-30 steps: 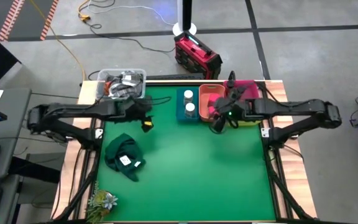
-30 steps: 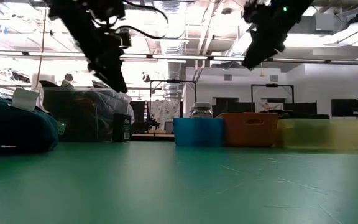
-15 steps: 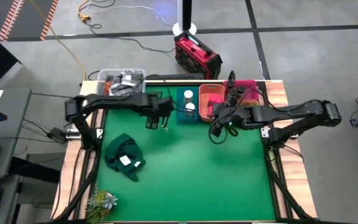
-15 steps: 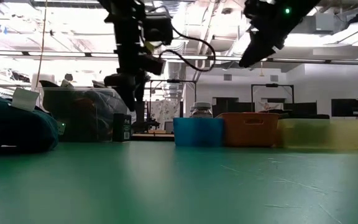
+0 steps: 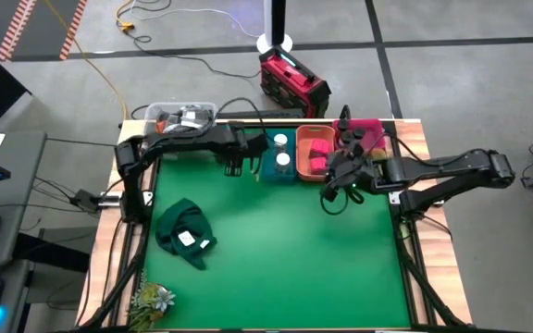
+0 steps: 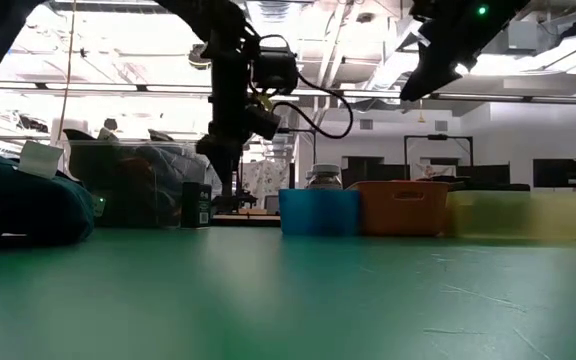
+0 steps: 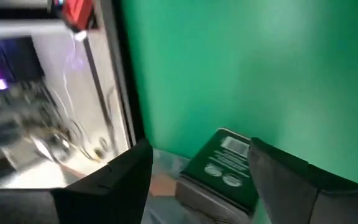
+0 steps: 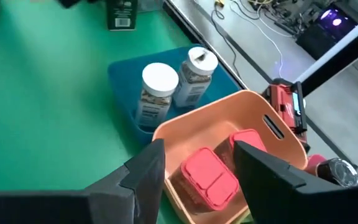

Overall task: Sort spices by type
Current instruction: Put the black seasoning can into the yellow bin

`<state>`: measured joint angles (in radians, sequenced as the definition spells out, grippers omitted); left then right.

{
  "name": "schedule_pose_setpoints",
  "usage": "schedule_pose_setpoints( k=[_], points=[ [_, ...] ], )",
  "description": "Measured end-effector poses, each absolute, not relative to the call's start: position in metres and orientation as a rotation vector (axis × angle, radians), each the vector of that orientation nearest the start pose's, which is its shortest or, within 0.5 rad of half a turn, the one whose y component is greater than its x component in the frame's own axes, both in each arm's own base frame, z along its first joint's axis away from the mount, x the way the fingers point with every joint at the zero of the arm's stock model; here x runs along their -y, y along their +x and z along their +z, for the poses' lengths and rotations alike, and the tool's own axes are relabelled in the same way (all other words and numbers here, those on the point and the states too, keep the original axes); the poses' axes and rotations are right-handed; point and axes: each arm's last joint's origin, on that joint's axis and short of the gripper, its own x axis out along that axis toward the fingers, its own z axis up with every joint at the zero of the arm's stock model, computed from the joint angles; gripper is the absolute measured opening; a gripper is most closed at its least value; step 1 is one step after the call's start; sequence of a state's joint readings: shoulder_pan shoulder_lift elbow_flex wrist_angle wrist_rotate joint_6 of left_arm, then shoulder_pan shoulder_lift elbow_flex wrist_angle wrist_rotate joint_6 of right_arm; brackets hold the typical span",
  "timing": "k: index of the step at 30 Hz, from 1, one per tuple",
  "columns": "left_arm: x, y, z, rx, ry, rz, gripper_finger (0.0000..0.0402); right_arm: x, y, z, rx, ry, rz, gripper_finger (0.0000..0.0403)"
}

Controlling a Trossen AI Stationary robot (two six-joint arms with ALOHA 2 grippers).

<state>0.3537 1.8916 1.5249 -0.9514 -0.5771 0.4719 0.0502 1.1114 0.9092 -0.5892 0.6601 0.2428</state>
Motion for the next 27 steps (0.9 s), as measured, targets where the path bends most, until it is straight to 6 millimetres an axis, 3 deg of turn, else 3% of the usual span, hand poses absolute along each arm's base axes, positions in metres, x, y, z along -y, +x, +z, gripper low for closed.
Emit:
schedule_pose_setpoints(
  k=[5,9,27],
  points=[
    [-0.173,0.338,0.241,-1.462,0.284,0.647,0.0249,0.006,0.220,0.285,-0.673,-0.055,-0.657,0.0219],
    [-0.182,0.325,0.238,-1.509,0.126,0.603,0.0249,0.005,0.220,0.286,-0.665,-0.051,-0.656,0.0219],
    [-0.142,0.326,0.233,-1.632,0.021,0.262,0.0249,0.003,0.223,0.288,-0.637,-0.054,-0.639,0.0219]
  ],
)
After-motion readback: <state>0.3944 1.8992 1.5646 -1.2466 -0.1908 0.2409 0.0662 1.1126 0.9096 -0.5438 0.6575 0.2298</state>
